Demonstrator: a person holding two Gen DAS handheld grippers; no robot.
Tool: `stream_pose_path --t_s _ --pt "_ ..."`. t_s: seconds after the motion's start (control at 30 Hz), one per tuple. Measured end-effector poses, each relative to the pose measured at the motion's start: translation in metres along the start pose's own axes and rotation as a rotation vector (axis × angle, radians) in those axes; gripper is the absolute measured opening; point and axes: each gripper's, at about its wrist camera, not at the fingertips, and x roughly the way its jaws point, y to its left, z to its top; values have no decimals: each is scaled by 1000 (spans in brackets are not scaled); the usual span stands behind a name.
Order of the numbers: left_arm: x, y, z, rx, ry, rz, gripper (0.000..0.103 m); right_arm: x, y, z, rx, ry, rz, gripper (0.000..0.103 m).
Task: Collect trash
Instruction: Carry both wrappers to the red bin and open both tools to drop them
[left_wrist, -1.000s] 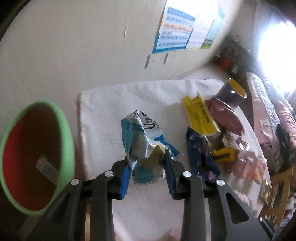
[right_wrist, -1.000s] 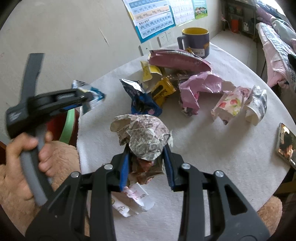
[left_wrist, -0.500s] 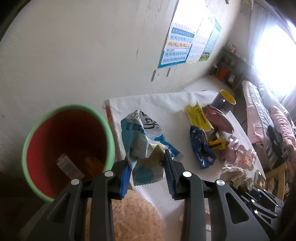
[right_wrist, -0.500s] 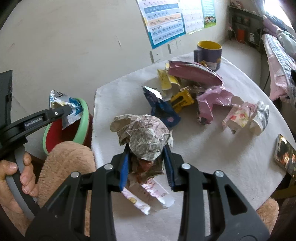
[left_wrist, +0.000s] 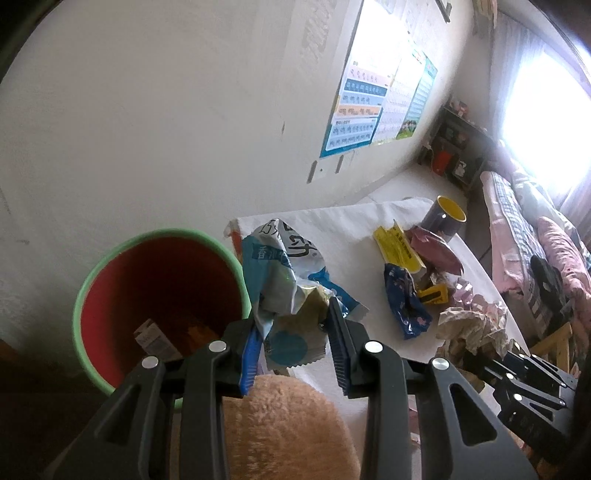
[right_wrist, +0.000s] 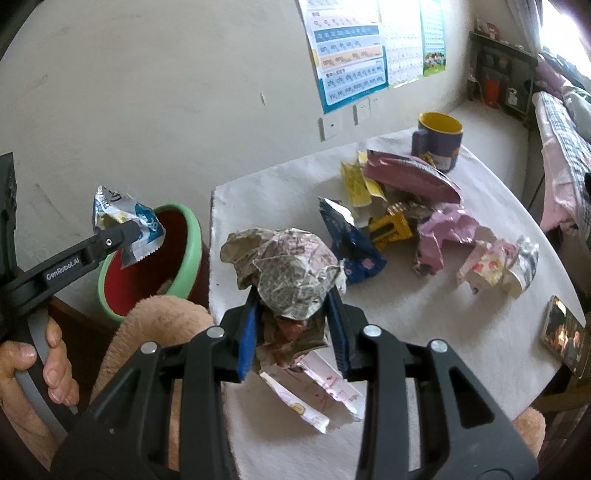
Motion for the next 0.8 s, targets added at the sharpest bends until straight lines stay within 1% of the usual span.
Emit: stream_pose_path --t_s 0.13,0.3,0.67,0.8 --pt "-3 11 0 -13 -13 21 31 4 13 4 -19 3 17 34" --pt "0 31 -2 -42 -8 54 31 13 35 9 -47 21 46 34" --pt "9 89 -5 -140 5 129 31 42 82 31 -107 54 109 34" --pt "12 108 -8 -163 15 161 31 57 104 41 -127 70 148 34"
